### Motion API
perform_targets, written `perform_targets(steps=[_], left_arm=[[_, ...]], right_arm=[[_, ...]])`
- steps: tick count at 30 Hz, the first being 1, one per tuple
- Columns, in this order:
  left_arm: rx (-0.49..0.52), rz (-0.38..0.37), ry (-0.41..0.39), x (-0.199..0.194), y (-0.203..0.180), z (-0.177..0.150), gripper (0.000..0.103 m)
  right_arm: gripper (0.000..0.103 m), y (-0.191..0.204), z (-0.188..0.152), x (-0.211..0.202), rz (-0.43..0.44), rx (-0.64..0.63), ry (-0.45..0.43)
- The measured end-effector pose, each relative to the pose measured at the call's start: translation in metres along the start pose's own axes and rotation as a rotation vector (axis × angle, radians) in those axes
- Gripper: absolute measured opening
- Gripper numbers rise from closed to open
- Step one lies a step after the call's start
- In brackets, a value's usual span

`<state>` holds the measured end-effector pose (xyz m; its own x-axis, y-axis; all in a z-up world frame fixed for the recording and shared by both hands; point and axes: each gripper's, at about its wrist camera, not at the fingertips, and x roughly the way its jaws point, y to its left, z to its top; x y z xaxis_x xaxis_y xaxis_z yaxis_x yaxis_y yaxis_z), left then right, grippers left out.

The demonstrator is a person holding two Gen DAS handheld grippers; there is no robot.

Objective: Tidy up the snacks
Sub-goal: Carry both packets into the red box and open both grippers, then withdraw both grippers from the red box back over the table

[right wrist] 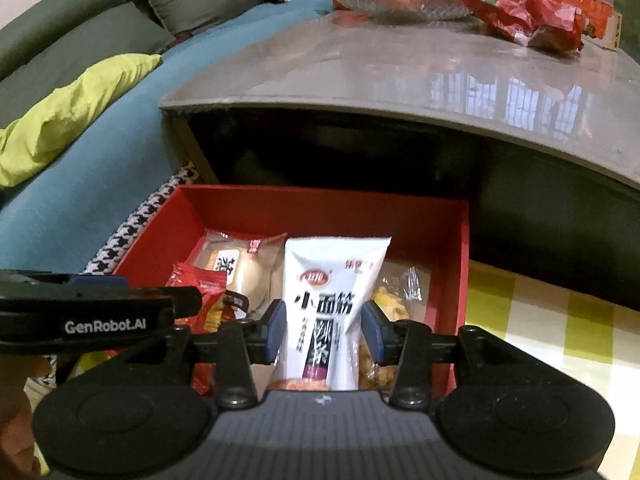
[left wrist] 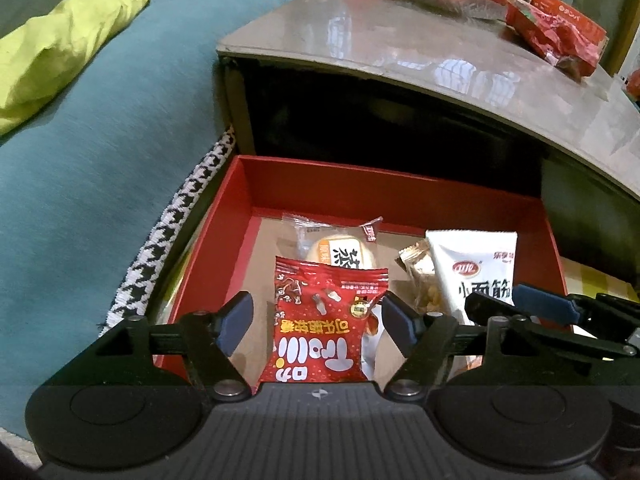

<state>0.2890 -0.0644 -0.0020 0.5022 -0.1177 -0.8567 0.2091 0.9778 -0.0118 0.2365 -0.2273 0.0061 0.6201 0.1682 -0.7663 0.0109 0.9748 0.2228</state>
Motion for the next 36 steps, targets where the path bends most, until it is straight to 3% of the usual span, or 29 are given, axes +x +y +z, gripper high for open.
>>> perform_targets(steps=[3,22,36], left_arm=[[0.001,-0.01,-0.003,-0.002,0.0,0.0,0.082],[0.017,-0.014,-0.036,-0.025,-0.002,-0.003,0.083],[0.02,-0.016,-0.071,-0.063,0.007,-0.034,0.086]], right_arm=[[0.055,-0.001,0.001,-0.001,-0.002,0.013,-0.006],[0.059,-0.005,0.004,-0.021,-0.008,0.041,-0.038],[0.063,0.005,-0.015,-0.056,0.016,0.033,-0.048]])
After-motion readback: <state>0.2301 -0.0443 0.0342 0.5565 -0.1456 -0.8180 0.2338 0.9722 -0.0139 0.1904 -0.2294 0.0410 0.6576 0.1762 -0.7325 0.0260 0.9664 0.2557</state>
